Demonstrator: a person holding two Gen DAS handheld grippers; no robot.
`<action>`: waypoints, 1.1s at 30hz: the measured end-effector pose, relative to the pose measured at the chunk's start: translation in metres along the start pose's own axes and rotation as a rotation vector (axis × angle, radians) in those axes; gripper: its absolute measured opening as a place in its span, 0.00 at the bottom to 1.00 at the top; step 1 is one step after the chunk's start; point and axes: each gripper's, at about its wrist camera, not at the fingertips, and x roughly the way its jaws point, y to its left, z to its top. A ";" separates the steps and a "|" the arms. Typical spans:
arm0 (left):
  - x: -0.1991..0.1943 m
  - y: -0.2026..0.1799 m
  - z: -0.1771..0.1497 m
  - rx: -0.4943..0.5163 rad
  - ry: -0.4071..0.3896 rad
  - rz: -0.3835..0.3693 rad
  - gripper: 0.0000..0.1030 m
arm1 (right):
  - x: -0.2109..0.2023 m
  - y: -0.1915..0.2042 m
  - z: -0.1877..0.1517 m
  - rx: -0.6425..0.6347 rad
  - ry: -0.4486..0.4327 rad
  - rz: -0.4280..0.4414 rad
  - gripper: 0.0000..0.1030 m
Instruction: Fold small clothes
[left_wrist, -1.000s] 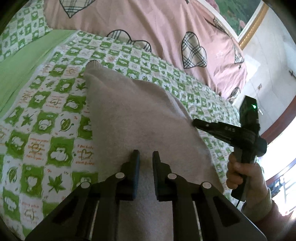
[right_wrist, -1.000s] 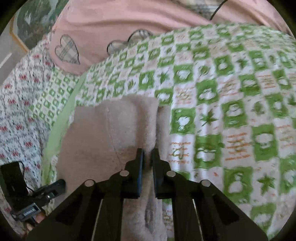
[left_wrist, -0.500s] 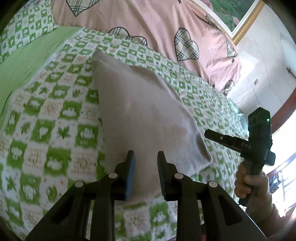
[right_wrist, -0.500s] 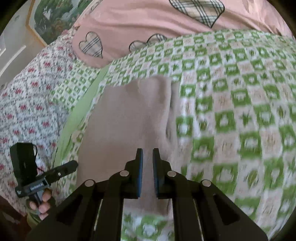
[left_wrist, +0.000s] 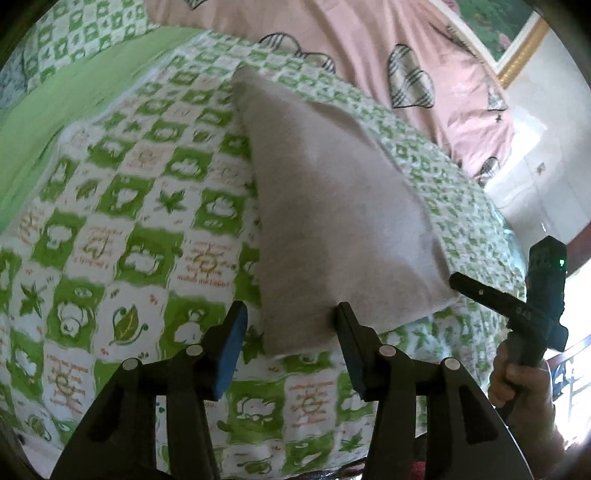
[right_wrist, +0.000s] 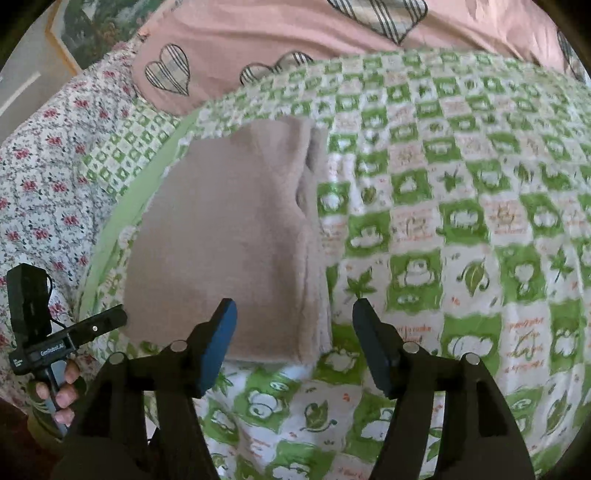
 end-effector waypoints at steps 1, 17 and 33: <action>0.002 0.000 -0.001 0.001 0.004 0.008 0.49 | 0.004 0.001 -0.001 -0.007 0.013 -0.016 0.50; 0.010 -0.002 -0.007 0.016 0.034 0.083 0.50 | 0.004 -0.001 -0.008 -0.060 0.016 -0.156 0.46; -0.025 -0.037 -0.019 0.150 -0.043 0.193 0.69 | -0.023 0.035 -0.016 -0.115 -0.036 0.000 0.68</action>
